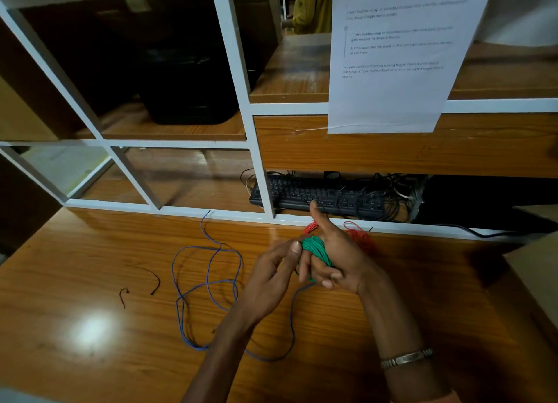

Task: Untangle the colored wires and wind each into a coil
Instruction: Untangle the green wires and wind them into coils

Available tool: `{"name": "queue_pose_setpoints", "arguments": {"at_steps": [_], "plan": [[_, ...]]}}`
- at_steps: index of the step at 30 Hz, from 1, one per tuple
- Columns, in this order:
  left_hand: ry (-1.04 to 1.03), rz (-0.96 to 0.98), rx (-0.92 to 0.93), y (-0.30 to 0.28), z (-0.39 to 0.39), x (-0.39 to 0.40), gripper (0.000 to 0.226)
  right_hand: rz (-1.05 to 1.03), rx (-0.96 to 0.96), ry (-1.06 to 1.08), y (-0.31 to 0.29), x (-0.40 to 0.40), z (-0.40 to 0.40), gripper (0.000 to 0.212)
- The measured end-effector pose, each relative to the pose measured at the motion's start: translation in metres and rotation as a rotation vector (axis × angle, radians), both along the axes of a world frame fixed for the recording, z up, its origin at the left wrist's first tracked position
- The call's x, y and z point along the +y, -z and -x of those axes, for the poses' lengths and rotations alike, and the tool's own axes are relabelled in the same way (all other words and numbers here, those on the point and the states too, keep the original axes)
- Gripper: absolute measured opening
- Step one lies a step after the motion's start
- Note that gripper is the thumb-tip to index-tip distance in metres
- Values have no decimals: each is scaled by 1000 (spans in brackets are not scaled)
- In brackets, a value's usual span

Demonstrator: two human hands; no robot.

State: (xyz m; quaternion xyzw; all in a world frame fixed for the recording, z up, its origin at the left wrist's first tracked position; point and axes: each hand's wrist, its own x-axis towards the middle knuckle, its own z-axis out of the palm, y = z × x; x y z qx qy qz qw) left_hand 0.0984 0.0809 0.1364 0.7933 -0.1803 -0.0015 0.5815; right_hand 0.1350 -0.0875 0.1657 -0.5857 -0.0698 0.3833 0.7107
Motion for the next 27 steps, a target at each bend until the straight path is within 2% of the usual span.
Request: {"name": "queue_pose_setpoints", "arguments": {"at_steps": [3, 8, 11, 13, 19, 24, 27], "plan": [[83, 123, 129, -2, 3, -4, 50, -32, -21, 26, 2, 0, 3, 105], [144, 157, 234, -8, 1, 1, 53, -9, -88, 82, 1, 0, 9, 100], [199, 238, 269, -9, 3, 8, 38, 2, -120, 59, 7, -2, 7, 112], [165, 300, 278, -5, 3, 10, 35, -17, -115, 83, 13, 1, 4, 112], [-27, 322, 273, 10, -1, 7, 31, 5, -55, 290, 17, 19, 1, 91], [-126, 234, 158, 18, 1, 14, 27, 190, -73, 561, 32, 23, -11, 68], [-177, 194, 100, 22, 0, 14, 24, 181, -133, 624, 30, 30, -8, 69]]}}
